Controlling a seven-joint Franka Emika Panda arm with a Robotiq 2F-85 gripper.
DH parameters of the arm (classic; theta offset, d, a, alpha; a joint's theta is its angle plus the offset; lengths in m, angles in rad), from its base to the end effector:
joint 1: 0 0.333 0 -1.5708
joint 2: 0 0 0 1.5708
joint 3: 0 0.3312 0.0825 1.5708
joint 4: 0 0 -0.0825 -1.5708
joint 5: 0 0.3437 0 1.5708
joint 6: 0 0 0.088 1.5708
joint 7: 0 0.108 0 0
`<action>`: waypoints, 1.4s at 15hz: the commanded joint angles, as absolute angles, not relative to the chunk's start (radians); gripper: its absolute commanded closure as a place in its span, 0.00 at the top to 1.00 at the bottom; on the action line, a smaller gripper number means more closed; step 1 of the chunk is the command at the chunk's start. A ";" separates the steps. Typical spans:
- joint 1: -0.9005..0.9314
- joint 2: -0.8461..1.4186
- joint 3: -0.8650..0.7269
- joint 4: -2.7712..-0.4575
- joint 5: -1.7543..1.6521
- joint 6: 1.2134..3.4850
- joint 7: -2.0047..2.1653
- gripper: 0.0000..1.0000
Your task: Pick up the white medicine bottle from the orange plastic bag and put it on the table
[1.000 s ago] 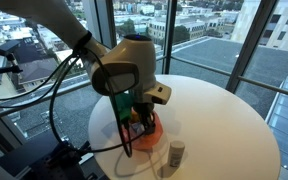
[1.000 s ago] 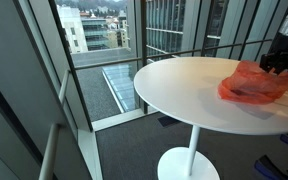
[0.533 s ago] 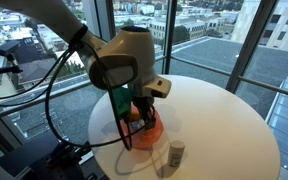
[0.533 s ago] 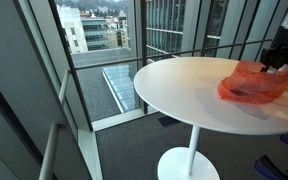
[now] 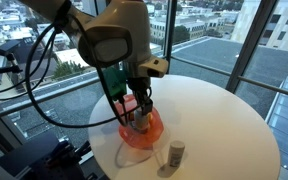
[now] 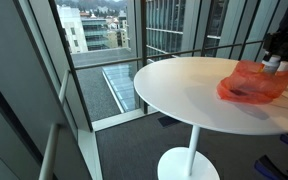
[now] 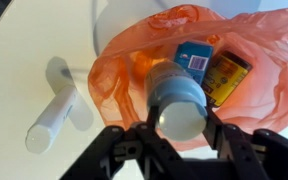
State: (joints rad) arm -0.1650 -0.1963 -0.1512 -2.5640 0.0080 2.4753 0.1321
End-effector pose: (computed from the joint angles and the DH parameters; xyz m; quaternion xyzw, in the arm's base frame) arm 0.3941 -0.1294 0.3869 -0.9730 0.2242 -0.0540 0.0125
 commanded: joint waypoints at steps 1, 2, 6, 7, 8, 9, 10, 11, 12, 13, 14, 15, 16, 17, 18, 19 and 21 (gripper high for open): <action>-0.181 -0.262 -0.143 -2.531 -0.017 2.379 0.149 0.21; -0.187 -0.274 -0.145 -2.519 -0.022 2.356 0.152 0.21; -0.214 -0.294 -0.155 -2.468 -0.028 2.286 0.161 0.21; -0.221 -0.297 -0.160 -2.460 -0.025 2.276 0.158 0.21; -0.230 -0.302 -0.163 -2.457 -0.027 2.268 0.157 0.21; -0.237 -0.306 -0.166 -2.455 -0.030 2.263 0.159 0.21; -0.247 -0.311 -0.171 -2.456 -0.035 2.263 0.161 0.21; -0.257 -0.313 -0.174 -2.455 -0.039 2.264 0.164 0.21; -0.268 -0.314 -0.181 -2.452 -0.043 2.261 0.166 0.21; -0.277 -0.316 -0.187 -2.451 -0.043 2.258 0.165 0.21; -0.288 -0.320 -0.193 -2.454 -0.047 2.257 0.164 0.21; -0.297 -0.322 -0.199 -2.456 -0.049 2.257 0.164 0.21; -0.308 -0.323 -0.204 -2.459 -0.055 2.258 0.167 0.21; -0.316 -0.323 -0.210 -2.460 -0.060 2.256 0.167 0.21; -0.325 -0.325 -0.216 -2.465 -0.066 2.255 0.167 0.21; -0.334 -0.327 -0.221 -2.469 -0.072 2.250 0.167 0.21; -0.350 -0.334 -0.234 -2.481 -0.082 2.240 0.165 0.21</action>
State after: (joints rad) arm -0.3295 -0.3065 -0.2206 -2.4717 -0.0475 2.2754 0.1392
